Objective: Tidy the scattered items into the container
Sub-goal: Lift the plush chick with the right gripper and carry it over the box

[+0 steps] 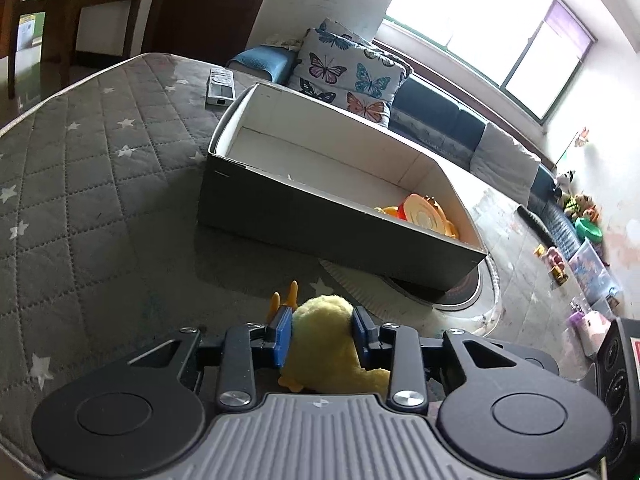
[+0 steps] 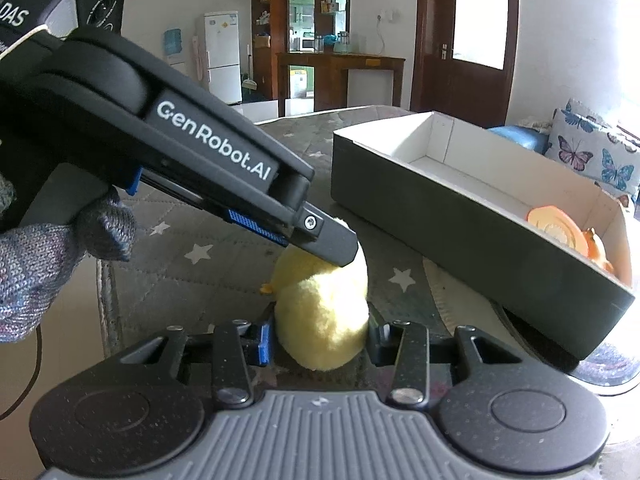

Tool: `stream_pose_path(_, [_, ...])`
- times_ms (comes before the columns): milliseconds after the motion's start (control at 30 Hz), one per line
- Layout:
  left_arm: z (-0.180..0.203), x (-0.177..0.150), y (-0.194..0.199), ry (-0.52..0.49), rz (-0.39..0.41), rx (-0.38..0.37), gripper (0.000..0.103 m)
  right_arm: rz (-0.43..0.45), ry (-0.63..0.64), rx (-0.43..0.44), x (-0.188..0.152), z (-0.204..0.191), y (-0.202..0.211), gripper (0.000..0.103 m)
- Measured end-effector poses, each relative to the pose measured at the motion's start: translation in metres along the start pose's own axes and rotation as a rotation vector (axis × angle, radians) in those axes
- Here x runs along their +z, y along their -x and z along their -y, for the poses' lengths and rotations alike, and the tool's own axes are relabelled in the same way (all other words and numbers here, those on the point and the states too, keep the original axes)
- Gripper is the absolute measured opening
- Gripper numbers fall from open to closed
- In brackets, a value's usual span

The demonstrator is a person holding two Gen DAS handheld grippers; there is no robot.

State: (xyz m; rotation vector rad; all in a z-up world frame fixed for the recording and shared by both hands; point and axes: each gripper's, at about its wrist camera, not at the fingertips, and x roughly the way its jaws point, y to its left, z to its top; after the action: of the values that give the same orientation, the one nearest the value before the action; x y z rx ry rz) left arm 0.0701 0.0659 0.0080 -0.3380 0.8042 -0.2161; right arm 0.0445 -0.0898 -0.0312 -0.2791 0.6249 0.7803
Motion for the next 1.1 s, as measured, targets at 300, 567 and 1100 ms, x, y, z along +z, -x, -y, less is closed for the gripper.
stream_pose_path(300, [0.021,0.019,0.022,-0.039,0.090,-0.029,0.034,0.094,0.045,-0.060,0.015,0.004,0.025,0.042])
stream_pose_path(567, [0.046,0.066,0.012,-0.105,0.165,-0.057,0.034,0.172,0.055,-0.148,0.050,0.036,0.027,0.042])
stream_pose_path(1100, [0.036,0.131,-0.076,-0.129,0.082,-0.050,0.033,0.096,-0.078,-0.185,0.085,0.104,-0.046,0.042])
